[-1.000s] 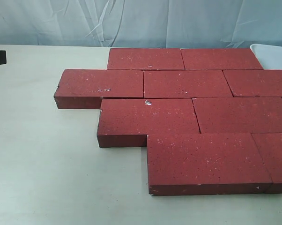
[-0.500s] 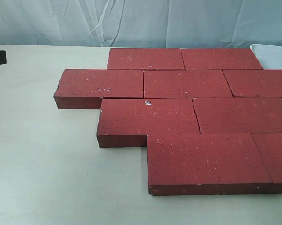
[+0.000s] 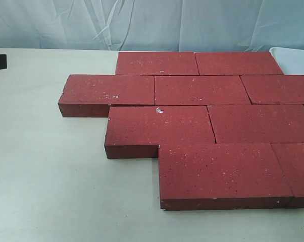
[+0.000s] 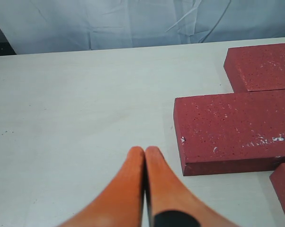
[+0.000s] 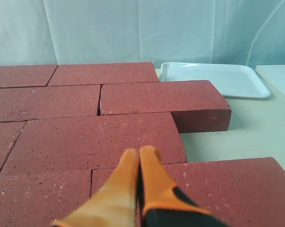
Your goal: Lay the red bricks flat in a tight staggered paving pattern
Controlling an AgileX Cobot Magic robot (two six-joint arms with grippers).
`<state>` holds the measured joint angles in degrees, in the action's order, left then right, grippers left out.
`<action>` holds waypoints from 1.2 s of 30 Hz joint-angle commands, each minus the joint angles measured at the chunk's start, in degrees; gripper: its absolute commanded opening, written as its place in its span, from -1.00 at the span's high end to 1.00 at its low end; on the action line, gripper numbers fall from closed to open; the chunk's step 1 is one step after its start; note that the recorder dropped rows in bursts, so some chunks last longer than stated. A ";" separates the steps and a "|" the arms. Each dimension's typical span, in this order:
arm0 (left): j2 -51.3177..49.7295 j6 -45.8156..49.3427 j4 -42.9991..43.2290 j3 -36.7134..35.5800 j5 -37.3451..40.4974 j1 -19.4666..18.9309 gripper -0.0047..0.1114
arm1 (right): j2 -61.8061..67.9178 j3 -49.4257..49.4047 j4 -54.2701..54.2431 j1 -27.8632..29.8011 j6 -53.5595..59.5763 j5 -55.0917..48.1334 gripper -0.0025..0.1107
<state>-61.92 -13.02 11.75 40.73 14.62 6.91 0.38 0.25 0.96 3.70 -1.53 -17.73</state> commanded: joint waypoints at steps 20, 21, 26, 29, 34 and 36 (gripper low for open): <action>38.63 14.27 1.95 -24.21 -12.43 0.02 0.91 | -0.38 -0.25 -0.07 0.22 -0.20 0.31 0.97; 40.50 14.27 1.73 -25.39 -12.03 0.02 0.91 | -0.38 -0.25 -0.07 0.22 -0.20 0.31 0.97; 50.09 14.27 1.24 -30.75 -9.48 -1.53 0.91 | -0.38 -0.25 -0.07 0.22 -0.20 0.31 0.97; 55.29 14.30 -0.31 -33.82 -7.80 -4.86 0.91 | -0.38 -0.25 -0.07 0.22 -0.20 0.31 0.97; 60.67 14.62 -2.15 -38.13 -7.69 -6.94 0.91 | -0.38 -0.25 -0.07 0.22 -0.20 0.31 0.97; 61.92 14.62 -3.44 -39.68 -7.77 -6.94 0.91 | -0.38 -0.25 -0.07 0.22 -0.20 0.31 0.97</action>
<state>-1.79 1.61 10.16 3.01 6.91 0.17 0.38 0.25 0.96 3.70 -1.53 -17.79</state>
